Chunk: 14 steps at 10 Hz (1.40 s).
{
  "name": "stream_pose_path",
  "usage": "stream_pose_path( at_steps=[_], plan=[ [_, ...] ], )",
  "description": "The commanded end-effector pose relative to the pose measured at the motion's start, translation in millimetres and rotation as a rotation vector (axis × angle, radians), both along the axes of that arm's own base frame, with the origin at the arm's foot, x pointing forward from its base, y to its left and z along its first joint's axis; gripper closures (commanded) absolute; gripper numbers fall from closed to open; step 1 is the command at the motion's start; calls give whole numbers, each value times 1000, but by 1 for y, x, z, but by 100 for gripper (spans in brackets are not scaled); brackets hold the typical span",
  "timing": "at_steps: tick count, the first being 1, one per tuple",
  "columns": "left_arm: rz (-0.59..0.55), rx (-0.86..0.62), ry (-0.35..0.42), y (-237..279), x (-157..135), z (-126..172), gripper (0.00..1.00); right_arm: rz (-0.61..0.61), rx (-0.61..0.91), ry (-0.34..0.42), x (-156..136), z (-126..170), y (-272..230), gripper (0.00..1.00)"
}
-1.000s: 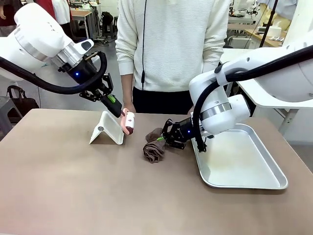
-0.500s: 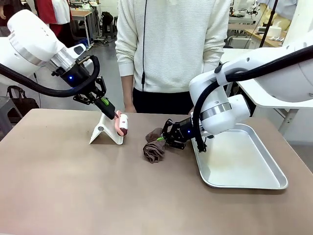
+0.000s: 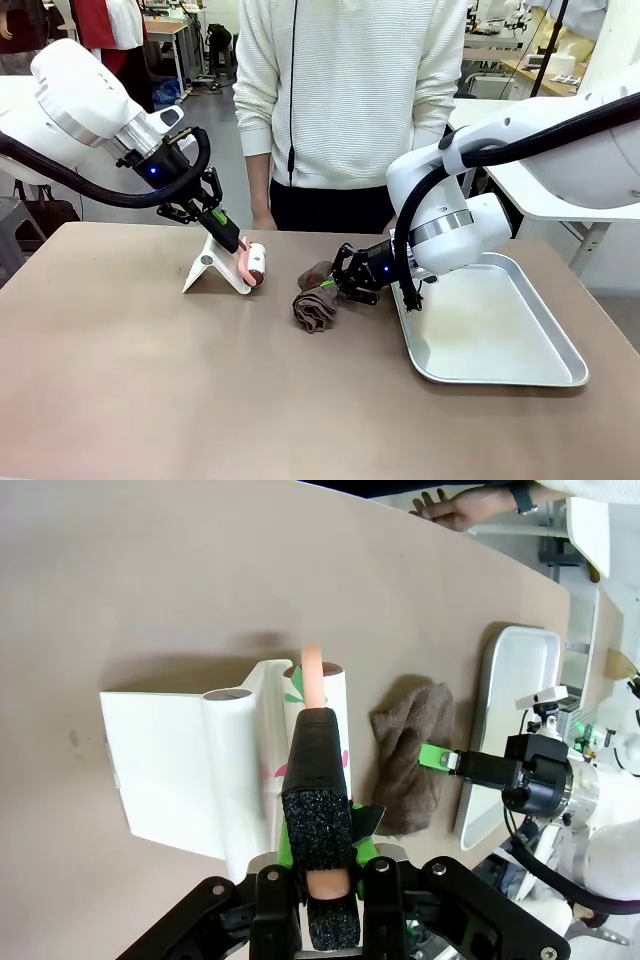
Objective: Clean the surface of the table.
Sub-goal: Return the Lint Roller and towel to their original positions.
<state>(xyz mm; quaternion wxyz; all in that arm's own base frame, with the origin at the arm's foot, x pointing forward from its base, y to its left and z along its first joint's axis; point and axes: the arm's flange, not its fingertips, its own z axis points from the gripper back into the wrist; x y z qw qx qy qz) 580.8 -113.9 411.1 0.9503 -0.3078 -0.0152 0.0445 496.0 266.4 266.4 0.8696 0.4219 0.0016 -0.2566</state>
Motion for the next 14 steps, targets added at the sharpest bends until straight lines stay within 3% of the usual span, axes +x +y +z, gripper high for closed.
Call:
stream_pose_path(
  at_steps=[1, 7, 14],
  plan=[
    [-18, -15, -13, 3, 5, 2, 78, 5, -1, 1, -2, -1, 1, 93],
    [-64, 24, -54, 10, -1, 1, 78, 5, -1, 1, -2, -1, 1, 93],
    [-42, 72, -3, 9, 0, -11, 75, 5, -1, 1, -2, -1, 1, 93]
  ],
)
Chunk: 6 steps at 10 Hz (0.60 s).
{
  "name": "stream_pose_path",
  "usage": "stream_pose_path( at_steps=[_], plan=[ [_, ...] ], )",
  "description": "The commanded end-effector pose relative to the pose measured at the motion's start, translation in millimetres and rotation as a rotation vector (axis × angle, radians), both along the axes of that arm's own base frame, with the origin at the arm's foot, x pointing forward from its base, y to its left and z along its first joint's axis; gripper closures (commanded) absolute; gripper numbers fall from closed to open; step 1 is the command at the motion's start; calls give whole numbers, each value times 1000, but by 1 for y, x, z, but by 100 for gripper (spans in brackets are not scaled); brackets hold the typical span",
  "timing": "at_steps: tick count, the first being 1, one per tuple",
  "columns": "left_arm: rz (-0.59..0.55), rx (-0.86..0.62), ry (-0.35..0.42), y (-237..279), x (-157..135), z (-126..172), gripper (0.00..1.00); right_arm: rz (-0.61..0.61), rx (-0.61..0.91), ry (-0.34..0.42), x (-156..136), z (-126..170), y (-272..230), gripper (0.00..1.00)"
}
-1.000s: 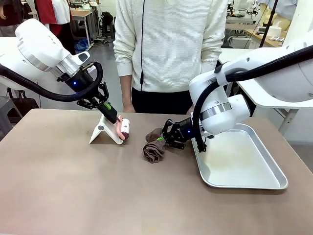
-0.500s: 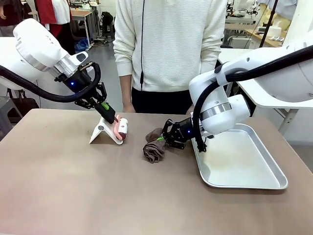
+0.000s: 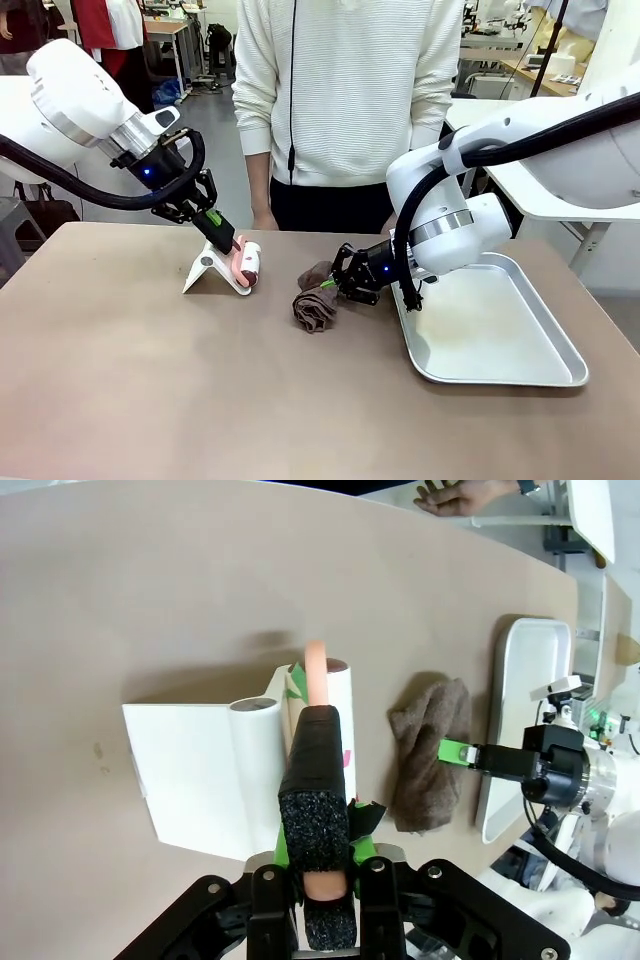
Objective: Clean the surface of the table.
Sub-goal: Return the Lint Roller and towel to their original positions.
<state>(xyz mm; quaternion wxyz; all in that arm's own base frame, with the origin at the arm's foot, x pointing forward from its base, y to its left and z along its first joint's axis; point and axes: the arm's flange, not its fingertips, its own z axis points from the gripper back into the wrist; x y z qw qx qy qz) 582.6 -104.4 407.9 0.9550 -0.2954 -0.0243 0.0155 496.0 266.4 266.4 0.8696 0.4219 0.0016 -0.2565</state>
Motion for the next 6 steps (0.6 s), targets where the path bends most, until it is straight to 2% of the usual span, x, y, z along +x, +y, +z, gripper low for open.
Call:
stream_pose_path(
  at_steps=[1, 2, 3, 4, 6],
  plan=[
    [21, 56, 34, 0, -2, -8, 20, 0, 0, 0, 0, 0, 0, 75],
    [27, 54, 36, 1, -1, -7, 18, 7, -14, -2, 0, 0, -1, 40],
    [40, 66, 35, 3, -2, -6, 0, 12, -11, -4, 0, 1, -2, 18],
    [48, 63, 30, 6, -3, -4, 0, 16, -6, -4, -1, 1, -2, 0],
    [63, 49, 16, 12, -8, 2, 4, 10, -9, -7, 0, 0, -3, 0]
  ],
)
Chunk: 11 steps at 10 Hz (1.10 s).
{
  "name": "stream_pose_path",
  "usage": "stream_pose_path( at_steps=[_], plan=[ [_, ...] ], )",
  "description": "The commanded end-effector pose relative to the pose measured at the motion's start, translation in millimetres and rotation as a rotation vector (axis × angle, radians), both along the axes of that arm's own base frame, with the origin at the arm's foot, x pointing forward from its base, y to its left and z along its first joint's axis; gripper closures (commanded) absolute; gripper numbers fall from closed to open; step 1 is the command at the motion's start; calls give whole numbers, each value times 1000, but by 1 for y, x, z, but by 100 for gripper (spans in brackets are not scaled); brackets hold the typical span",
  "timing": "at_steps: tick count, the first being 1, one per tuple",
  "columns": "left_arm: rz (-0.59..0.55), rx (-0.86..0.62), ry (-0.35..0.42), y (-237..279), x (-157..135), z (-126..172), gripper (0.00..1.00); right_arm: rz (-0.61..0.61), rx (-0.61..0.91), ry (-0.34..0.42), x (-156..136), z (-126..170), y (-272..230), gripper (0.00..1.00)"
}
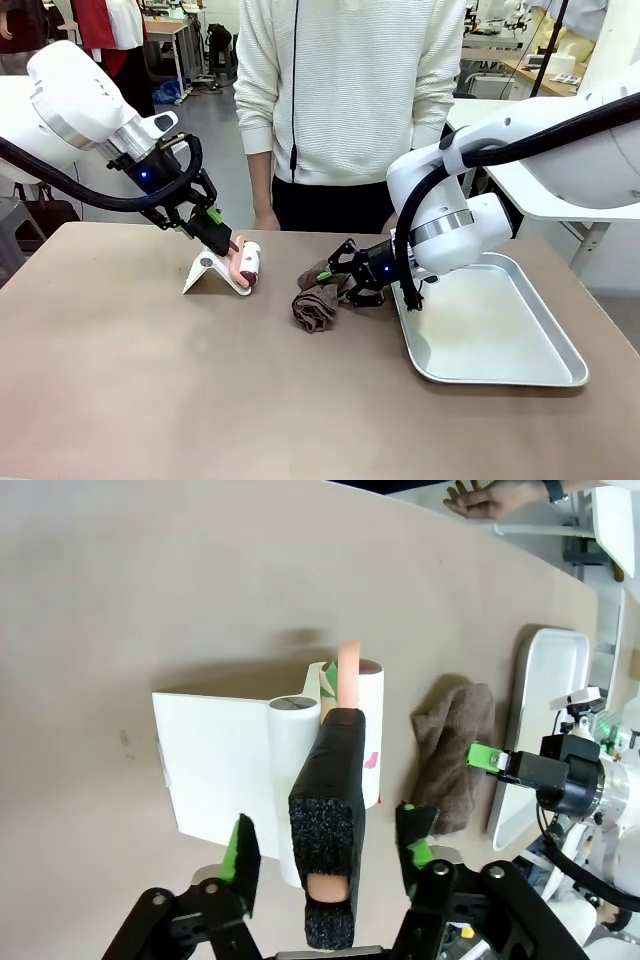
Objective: Clean the surface of the table.
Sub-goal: Return the Lint Roller and towel to their original positions.
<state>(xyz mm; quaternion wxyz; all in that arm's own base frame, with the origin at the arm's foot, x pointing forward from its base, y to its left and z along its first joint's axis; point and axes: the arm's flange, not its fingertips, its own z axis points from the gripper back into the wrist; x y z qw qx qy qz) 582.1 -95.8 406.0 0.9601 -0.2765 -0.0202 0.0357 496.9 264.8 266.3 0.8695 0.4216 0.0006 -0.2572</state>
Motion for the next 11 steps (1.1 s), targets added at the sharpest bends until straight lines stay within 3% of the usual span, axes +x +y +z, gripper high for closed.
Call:
stream_pose_path(
  at_steps=[1, 2, 4, 6, 9, 11],
  plan=[
    [25, 7, -17, 8, -11, 8, 0, 13, -8, -5, -1, 0, -3, 7],
    [12, 10, -26, 14, -17, 11, 0, 10, -13, -6, -1, 1, -5, 0],
    [-35, -17, -58, 27, -40, 20, 0, 21, -17, -16, -4, 10, -18, 0],
    [-109, -148, -121, 48, -85, 34, 0, 84, 32, -35, -15, 30, -43, 0],
    [-135, -367, -177, 82, -153, 40, 0, 209, 334, -68, -38, 58, -100, 0],
    [-225, -534, -209, 108, -189, 28, 0, 257, 484, -96, -59, 66, -150, 0]
  ],
)
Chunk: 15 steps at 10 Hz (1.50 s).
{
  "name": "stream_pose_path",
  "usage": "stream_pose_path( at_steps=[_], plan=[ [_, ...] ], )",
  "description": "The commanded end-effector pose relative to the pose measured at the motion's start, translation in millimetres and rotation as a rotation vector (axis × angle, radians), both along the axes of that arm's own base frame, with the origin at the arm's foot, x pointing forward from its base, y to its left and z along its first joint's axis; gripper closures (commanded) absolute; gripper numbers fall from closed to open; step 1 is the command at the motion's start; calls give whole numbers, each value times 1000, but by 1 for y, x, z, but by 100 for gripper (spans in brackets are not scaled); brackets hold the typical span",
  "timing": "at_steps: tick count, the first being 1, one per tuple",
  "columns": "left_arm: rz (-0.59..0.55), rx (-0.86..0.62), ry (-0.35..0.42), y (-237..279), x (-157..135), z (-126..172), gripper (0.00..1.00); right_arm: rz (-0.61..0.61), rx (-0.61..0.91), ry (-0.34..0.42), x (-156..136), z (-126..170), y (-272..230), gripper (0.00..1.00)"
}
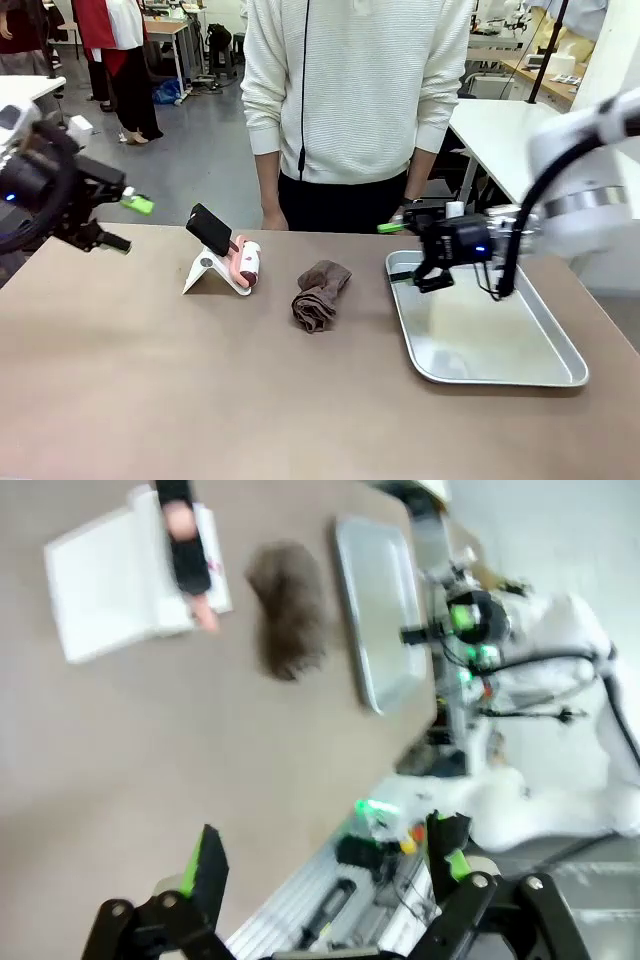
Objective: Clean the surface of the table.
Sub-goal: Return the Lint Roller and towel to their original positions.
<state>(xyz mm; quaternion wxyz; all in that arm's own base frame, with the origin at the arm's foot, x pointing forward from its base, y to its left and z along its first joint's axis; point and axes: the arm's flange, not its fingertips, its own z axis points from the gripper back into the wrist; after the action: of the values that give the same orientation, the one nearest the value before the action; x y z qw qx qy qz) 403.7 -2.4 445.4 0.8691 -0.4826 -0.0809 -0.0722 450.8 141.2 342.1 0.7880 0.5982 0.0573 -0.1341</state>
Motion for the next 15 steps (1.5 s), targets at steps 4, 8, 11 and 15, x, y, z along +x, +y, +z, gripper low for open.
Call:
stream_pose_path(
  at_steps=[4, 8, 11, 15],
  plan=[
    [-44, -436, 10, 86, -9, -55, 0, 14, 278, -26, -42, -3, -128, 0],
    [-21, -544, 11, 104, 19, -65, 0, -1, 282, -30, -47, 1, -148, 0],
    [-10, -535, -13, 102, -3, -68, 0, -1, 282, -30, -47, 1, -148, 0],
    [-10, -535, -13, 102, -3, -68, 0, -1, 282, -30, -47, 1, -148, 0]
  ],
)
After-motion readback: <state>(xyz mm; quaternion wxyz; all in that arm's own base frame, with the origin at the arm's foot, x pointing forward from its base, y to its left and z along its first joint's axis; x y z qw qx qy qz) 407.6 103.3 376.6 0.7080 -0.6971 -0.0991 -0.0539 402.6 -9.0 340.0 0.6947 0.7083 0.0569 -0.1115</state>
